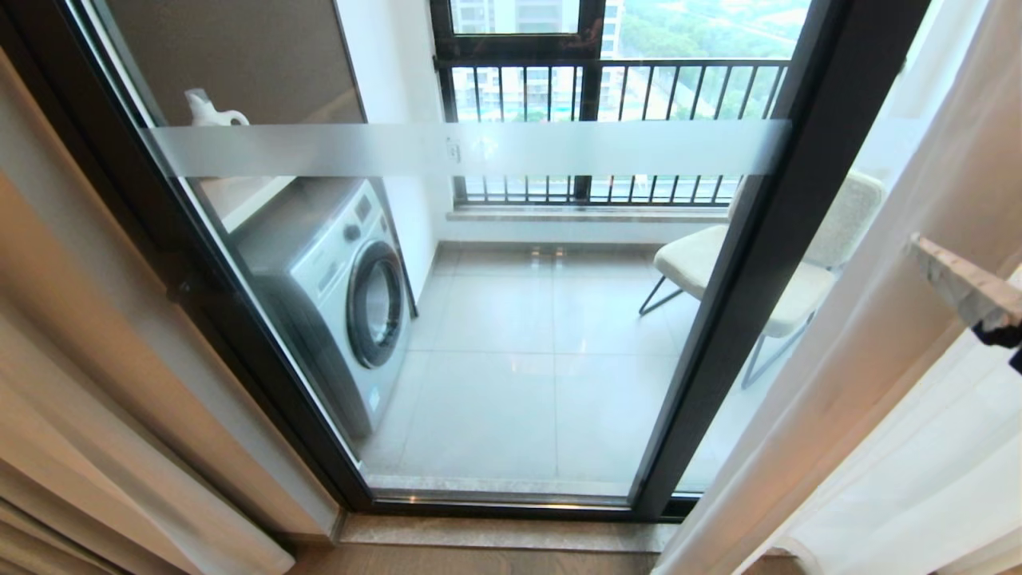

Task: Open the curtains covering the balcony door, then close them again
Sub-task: Close the inner curtains on both sides

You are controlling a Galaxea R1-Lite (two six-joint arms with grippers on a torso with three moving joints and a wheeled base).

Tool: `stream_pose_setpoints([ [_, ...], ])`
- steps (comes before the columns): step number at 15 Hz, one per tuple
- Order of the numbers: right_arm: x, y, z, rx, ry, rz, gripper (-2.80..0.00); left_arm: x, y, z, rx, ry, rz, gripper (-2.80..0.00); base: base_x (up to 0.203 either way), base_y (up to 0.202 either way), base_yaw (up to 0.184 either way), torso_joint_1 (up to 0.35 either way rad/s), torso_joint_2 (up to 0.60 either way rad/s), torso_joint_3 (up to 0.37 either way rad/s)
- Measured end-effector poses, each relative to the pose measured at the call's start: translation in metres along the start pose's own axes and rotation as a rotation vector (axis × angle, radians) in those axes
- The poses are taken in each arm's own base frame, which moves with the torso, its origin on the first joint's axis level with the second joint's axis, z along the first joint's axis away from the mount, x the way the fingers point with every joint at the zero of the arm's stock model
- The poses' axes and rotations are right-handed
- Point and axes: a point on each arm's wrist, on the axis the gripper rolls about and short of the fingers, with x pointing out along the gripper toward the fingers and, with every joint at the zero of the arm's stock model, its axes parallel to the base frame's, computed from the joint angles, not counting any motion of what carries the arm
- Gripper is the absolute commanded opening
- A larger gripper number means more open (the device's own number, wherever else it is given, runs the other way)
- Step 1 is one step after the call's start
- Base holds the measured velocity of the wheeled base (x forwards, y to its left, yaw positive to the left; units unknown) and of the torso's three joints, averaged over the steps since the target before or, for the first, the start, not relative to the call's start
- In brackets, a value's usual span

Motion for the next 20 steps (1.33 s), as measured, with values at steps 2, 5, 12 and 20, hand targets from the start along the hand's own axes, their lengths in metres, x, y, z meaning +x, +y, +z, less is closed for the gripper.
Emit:
stream_pose_setpoints([
  [2,-0.016,-0.005,-0.004,-0.001,0.007,0.004,0.00,0.000,0.000,0.000,0.000,0.000,0.000,-2.80,0.000,0.000,0.000,0.000,0.00,0.000],
  [5,-0.036,-0.009,-0.010,0.002,-0.001,0.002,-2.80,0.000,0.000,0.000,0.000,0.000,0.000,-2.80,0.000,0.000,0.000,0.000,0.00,0.000],
  [12,-0.076,-0.008,-0.039,0.014,-0.022,0.070,-2.80,0.000,0.000,0.000,0.000,0.000,0.000,-2.80,0.000,0.000,0.000,0.000,0.00,0.000],
  [20,-0.110,-0.001,-0.088,0.102,0.024,0.110,-2.80,0.000,0.000,0.000,0.000,0.000,0.000,-2.80,0.000,0.000,0.000,0.000,0.00,0.000],
])
